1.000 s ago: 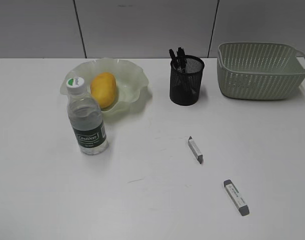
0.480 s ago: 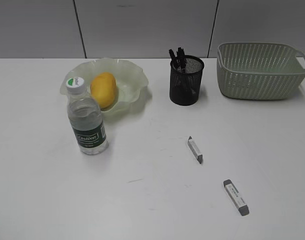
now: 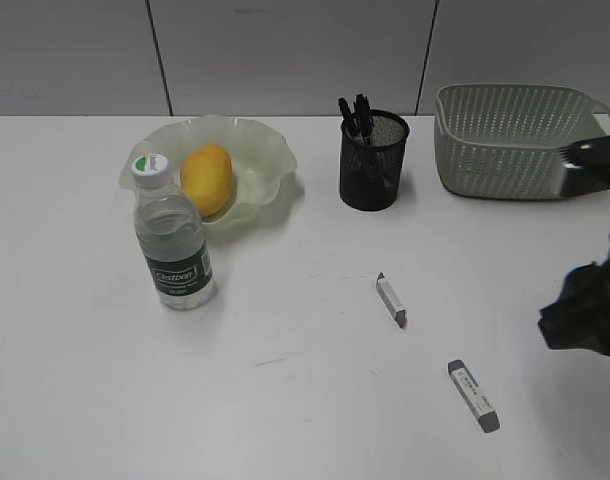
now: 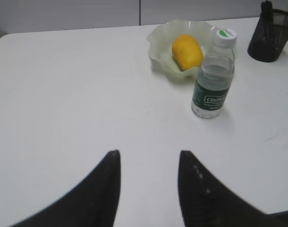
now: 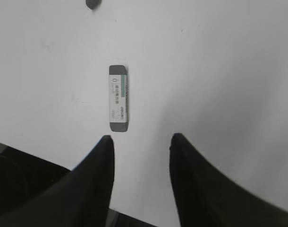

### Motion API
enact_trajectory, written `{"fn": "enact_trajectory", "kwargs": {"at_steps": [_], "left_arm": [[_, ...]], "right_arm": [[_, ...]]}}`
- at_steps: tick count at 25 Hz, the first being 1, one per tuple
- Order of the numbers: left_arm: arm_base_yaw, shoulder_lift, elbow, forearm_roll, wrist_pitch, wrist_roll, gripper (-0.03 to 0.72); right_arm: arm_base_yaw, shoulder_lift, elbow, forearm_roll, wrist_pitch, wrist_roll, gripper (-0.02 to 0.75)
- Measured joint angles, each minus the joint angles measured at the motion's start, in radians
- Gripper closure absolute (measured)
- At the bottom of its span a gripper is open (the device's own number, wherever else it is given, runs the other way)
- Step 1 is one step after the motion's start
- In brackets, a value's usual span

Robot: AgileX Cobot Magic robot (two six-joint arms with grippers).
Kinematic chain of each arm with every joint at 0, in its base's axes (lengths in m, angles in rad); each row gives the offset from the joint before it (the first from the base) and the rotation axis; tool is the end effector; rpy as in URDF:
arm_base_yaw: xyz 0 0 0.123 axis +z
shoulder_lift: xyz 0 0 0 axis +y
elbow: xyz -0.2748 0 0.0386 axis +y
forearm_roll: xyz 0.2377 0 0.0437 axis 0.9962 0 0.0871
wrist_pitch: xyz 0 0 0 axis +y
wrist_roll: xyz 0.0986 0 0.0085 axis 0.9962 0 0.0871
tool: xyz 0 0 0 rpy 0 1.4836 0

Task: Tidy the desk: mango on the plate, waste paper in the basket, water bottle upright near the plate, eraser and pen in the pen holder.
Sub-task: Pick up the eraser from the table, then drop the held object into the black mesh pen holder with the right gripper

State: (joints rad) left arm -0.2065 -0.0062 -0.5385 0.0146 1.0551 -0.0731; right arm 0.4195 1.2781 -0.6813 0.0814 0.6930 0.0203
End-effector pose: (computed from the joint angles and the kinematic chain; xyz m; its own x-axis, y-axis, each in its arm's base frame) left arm -0.0038 0.0021 0.2797 -0.4138 0.0194 -0.9102 0.1668 0.9845 -0.0548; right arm 0.1938 0.0920 0.2076 -0.8838 -0.3035 -0.3562 -0.3519 0.9328 0.0782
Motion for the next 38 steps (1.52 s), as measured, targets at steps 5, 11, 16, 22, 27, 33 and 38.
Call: {"fn": "enact_trajectory", "kwargs": {"at_steps": [5,11,16,22,27,33,38], "left_arm": [[0.000,0.000,0.000,0.000,0.000,0.000,0.381],[0.000,0.000,0.000,0.000,0.000,0.000,0.381],[0.000,0.000,0.000,-0.001,0.000,-0.001,0.381],[0.000,0.000,0.000,-0.001,0.000,-0.001,0.381],[0.000,0.000,0.000,-0.001,0.000,-0.001,0.381],[0.000,0.000,0.000,-0.001,0.000,-0.002,0.381],[0.000,0.000,0.000,-0.001,0.000,-0.002,0.381]], "right_arm": [[0.071,0.293,-0.087,0.016,-0.025,0.008,0.365],[0.098,0.488,-0.109,0.015,-0.123,0.064,0.359],[0.099,0.552,-0.109,0.007,-0.203,0.071,0.419],[0.099,0.476,-0.111,-0.041,-0.348,0.074,0.572],[0.086,0.347,-0.115,-0.081,-0.935,0.054,0.572],[0.027,0.514,-0.205,0.015,-1.486,-0.092,0.572],[0.002,0.725,-0.344,0.048,-1.514,-0.106,0.572]]}}
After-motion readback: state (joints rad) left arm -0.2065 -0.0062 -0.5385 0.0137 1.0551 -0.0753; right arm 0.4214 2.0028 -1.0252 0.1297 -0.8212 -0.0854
